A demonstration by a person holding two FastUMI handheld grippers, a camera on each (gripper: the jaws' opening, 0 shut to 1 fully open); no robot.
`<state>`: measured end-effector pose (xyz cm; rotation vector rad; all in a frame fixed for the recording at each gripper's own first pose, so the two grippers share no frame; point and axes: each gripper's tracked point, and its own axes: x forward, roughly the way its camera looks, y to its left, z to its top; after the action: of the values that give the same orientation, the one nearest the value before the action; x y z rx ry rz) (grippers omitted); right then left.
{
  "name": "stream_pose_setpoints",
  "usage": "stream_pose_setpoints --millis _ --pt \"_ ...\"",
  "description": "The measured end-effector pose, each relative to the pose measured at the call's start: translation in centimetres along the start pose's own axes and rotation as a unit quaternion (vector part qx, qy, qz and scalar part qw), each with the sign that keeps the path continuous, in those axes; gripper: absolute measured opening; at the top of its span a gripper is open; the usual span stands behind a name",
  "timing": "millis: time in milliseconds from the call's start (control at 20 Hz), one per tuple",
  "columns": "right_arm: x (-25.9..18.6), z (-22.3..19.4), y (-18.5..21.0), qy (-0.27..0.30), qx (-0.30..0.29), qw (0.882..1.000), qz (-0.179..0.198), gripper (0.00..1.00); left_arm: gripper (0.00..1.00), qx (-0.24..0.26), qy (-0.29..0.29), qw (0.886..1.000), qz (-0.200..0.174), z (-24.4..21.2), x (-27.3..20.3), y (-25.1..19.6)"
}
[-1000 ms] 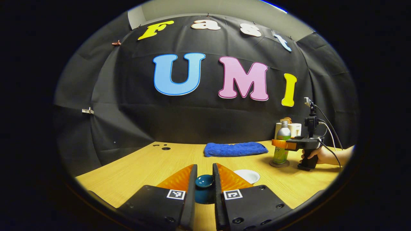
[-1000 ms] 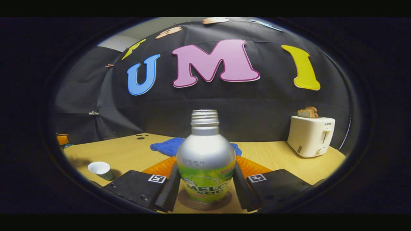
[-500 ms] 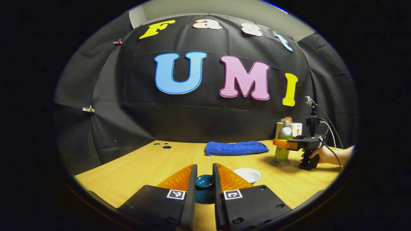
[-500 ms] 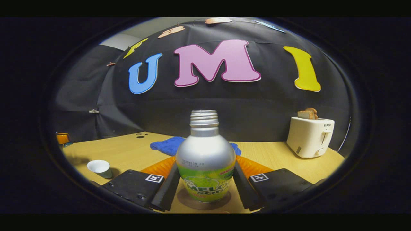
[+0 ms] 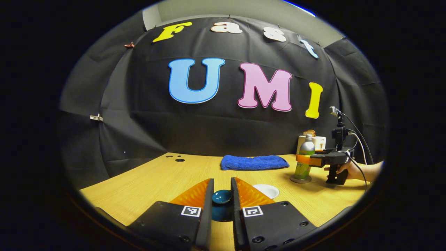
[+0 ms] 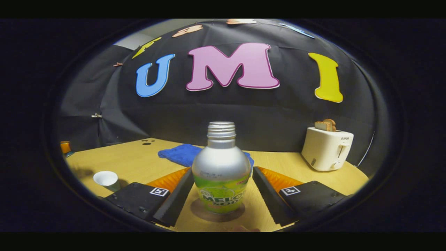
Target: Open the teacup lid with one hand, grasp the water bottle and pour water into the teacup with the other hand; after pouring, place the water bottle on the coaster and then close the teacup lid.
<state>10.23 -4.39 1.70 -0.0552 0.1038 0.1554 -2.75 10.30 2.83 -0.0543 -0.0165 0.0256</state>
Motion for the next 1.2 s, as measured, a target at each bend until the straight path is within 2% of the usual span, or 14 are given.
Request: stream_pose_setpoints --millis 100,350,550,750,850,950,1050,1200 --pt "-0.7 0.0 0.5 0.003 -0.004 1.0 0.005 1.0 0.31 -0.008 0.002 1.0 -0.005 0.0 -0.5 -0.3" --pt "-3.4 -0.3 0.8 0.021 -0.015 1.0 -0.005 0.98 0.29 -0.004 -0.005 1.0 -0.001 0.7 -1.4 -0.5" --pt "-6.8 0.1 0.9 0.032 0.02 0.999 -0.004 0.96 0.29 -0.013 -0.014 1.0 -0.007 1.1 -1.9 -1.5" --pt "-10.3 1.7 -0.2 0.002 -0.004 1.0 -0.021 0.98 0.31 -0.018 -0.014 1.0 -0.015 0.8 -1.6 -3.0" --pt "-11.8 1.7 -0.2 -0.012 -0.012 1.0 -0.026 0.96 0.29 -0.006 -0.014 1.0 -0.017 0.8 -1.2 -3.9" --pt "-13.1 1.4 -0.1 -0.022 0.0 0.999 -0.028 0.99 0.29 0.011 -0.019 1.0 -0.017 1.1 -0.9 -4.6" --pt "-14.2 0.8 0.0 -0.023 0.023 0.999 -0.03 0.98 0.29 0.023 -0.026 0.999 -0.022 1.5 0.0 -5.6" --pt "-15.9 0.3 1.0 -0.018 0.062 0.998 -0.02 0.98 0.29 0.007 -0.034 0.998 -0.045 1.9 1.6 -7.4"
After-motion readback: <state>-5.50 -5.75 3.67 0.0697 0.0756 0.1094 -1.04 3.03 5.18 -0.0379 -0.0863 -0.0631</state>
